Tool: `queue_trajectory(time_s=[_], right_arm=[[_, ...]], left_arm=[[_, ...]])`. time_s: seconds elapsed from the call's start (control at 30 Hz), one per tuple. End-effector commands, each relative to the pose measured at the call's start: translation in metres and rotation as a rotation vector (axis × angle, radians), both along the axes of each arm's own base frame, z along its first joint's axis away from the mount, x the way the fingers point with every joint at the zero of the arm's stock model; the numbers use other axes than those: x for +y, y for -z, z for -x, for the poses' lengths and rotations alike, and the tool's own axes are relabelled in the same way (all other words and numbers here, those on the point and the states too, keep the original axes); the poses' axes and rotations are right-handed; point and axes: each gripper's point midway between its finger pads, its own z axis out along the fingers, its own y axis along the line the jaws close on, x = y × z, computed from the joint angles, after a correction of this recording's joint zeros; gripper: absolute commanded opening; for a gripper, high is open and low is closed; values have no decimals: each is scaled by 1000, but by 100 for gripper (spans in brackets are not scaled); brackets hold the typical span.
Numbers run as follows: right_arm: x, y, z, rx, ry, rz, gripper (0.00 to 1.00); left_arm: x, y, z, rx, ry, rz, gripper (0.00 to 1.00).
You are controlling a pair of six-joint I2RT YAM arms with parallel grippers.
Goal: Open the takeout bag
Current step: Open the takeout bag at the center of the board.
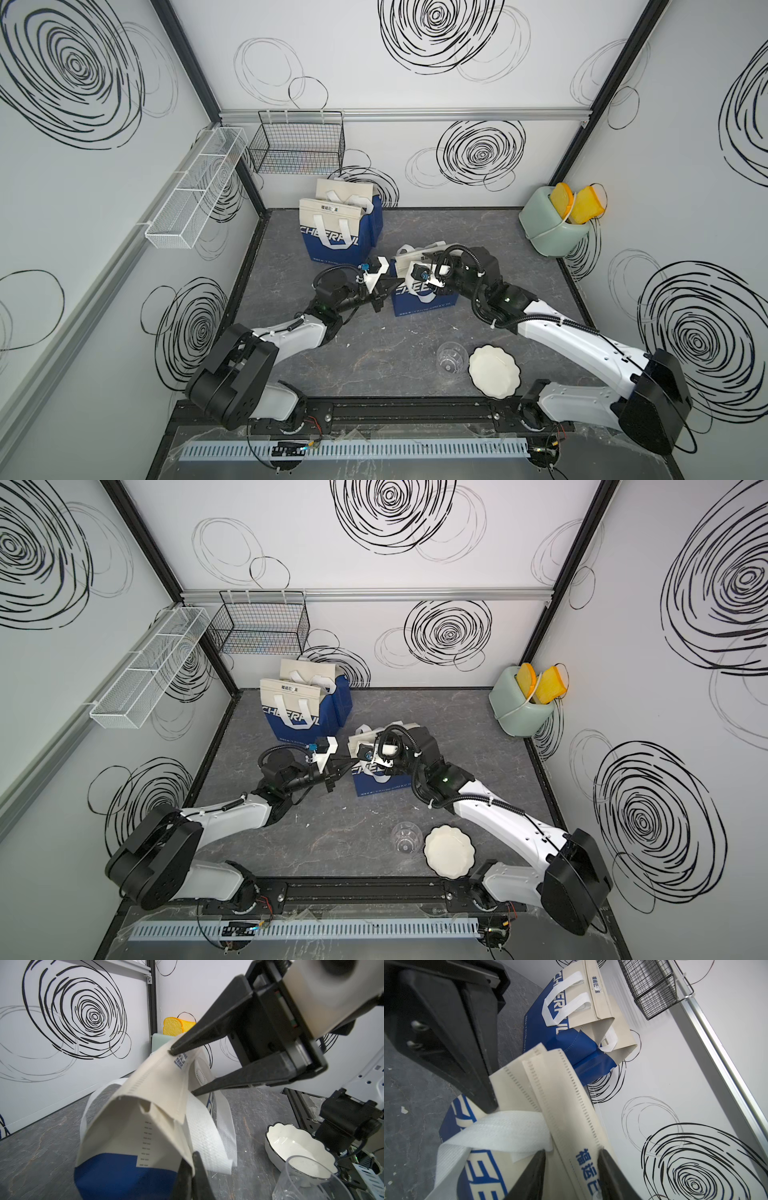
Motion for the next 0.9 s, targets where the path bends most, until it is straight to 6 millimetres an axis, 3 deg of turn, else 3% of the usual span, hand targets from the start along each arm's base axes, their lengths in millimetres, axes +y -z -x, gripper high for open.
queue_trajectory(time_s=[0.0, 0.27, 0.63, 0.77, 0.87], right_arm=[[5, 3, 0, -31, -15, 20, 46], [9, -10, -7, -109, 28, -19, 43], [4, -15, -10, -120, 59, -9, 20], [3, -20, -11, -115, 65, -24, 2], [4, -25, -10, -93, 47, -35, 0]], left_arm=[[0, -15, 9, -65, 35, 28, 0], [-1, -14, 8, -64, 35, 27, 0], [0, -14, 9, -64, 35, 27, 0], [0, -15, 10, -69, 34, 26, 0], [0, -15, 9, -68, 31, 25, 0]])
